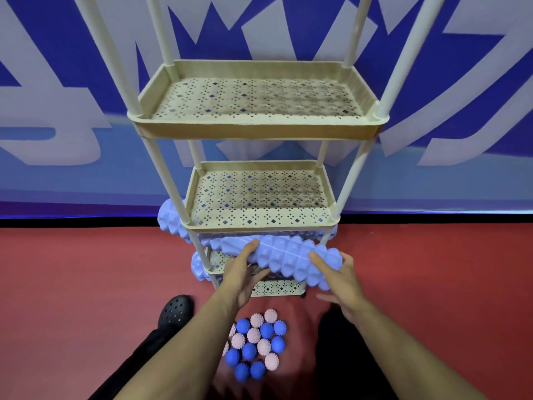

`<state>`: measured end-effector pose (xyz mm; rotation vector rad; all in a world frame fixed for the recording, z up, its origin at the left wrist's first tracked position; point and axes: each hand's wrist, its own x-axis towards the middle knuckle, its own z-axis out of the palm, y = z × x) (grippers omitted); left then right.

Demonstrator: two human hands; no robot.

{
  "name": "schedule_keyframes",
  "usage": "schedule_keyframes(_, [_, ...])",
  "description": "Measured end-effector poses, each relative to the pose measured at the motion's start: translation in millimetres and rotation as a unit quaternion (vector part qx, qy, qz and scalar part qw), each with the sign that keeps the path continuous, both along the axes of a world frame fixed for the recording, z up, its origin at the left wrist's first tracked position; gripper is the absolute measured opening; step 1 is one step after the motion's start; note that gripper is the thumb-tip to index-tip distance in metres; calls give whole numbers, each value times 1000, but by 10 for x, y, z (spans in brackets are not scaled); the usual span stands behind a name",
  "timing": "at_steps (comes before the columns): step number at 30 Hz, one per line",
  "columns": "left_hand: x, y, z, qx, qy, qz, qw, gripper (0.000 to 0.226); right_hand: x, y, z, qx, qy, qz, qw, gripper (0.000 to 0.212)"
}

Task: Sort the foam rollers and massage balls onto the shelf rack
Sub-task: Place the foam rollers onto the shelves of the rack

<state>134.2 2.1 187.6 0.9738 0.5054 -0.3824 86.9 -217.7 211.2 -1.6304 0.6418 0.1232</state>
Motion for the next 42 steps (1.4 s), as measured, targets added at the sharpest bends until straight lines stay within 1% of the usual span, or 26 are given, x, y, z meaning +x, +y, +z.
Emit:
schedule_keyframes(1, [9,5,-11,-2,-3,-2,1000,43,-23,17,-15,62,5,-9,998,81])
schedule_keyframes(2, [16,19,-22,-4,-7,-9,1000,43,-40,31,-46,94,-2,-20,995,81])
schedule_keyframes(5, [23,118,-59,20,-31,-64,997,53,-8,42,-166,121,-28,-39,991,89])
schedule_keyframes(7, [-13,241,-109,76,-35,-140,987,57,66,29,-209,116,-32,-28,992,101])
schedule_keyframes(8, [-40,332,-150,116,-29,-171,978,53,100,21,-209,115,-33,-26,992,104])
schedule_keyframes(9, [-62,454,-207,168,-24,-183,968,42,130,12,-207,119,-30,-31,992,108])
schedule_keyframes(10, [-74,611,-245,233,-21,-165,958,28,150,-1,-210,123,-26,-37,991,111])
schedule_keyframes(11, [-64,778,-263,316,-17,-113,942,23,164,-9,-210,126,-21,-39,991,114])
schedule_keyframes(12, [-25,970,-258,406,-5,-33,913,21,168,-14,-207,124,-17,-36,992,116])
schedule_keyframes(13, [37,1167,-218,472,16,64,879,18,168,-22,-215,123,-13,-30,992,117])
schedule_keyframes(14, [118,1338,-154,498,22,146,855,18,163,-29,-228,130,-8,-22,991,116])
schedule_keyframes(15, [222,1463,-84,485,5,195,853,24,158,-29,-236,140,-3,-12,990,114])
schedule_keyframes(16, [343,1554,-8,449,-26,213,867,35,150,-25,-236,147,3,0,989,111])
schedule_keyframes(18, [588,1663,144,386,-72,187,901,57,142,-11,-235,150,11,18,988,104])
schedule_keyframes(19, [679,1699,203,365,-80,156,914,63,140,0,-225,151,13,28,988,97])
schedule_keyframes(20, [744,1738,239,347,-77,120,927,65,137,14,-214,155,13,38,987,88])
schedule_keyframes(21, [784,1780,264,336,-70,82,936,63,137,24,-212,159,14,47,986,80])
schedule_keyframes(22, [812,1832,274,335,-66,52,939,59,147,31,-215,162,12,51,985,75])
schedule_keyframes(25, [810,1969,284,357,-73,13,931,38,187,26,-245,151,-8,42,988,84])
schedule_keyframes(27, [801,2036,293,359,-87,7,929,30,213,45,-251,146,-21,38,988,85])
schedule_keyframes(31, [802,2078,305,352,-122,17,928,31,245,132,-206,145,-29,34,988,76])
schedule_keyframes(32, [809,2077,315,352,-127,19,927,32,262,158,-199,148,-33,25,988,77])
schedule_keyframes(35, [836,2082,366,351,-139,28,926,35,327,239,-221,163,-43,-6,986,89])
schedule_keyframes(37, [843,2101,386,347,-138,39,927,38,370,288,-267,178,-44,-35,982,91])
schedule_keyframes(40, [820,2137,386,339,-132,51,930,39,442,343,-309,201,-58,-70,975,89])
schedule_keyframes(42, [778,2134,383,338,-133,48,931,34,492,364,-297,196,-79,-79,974,81])
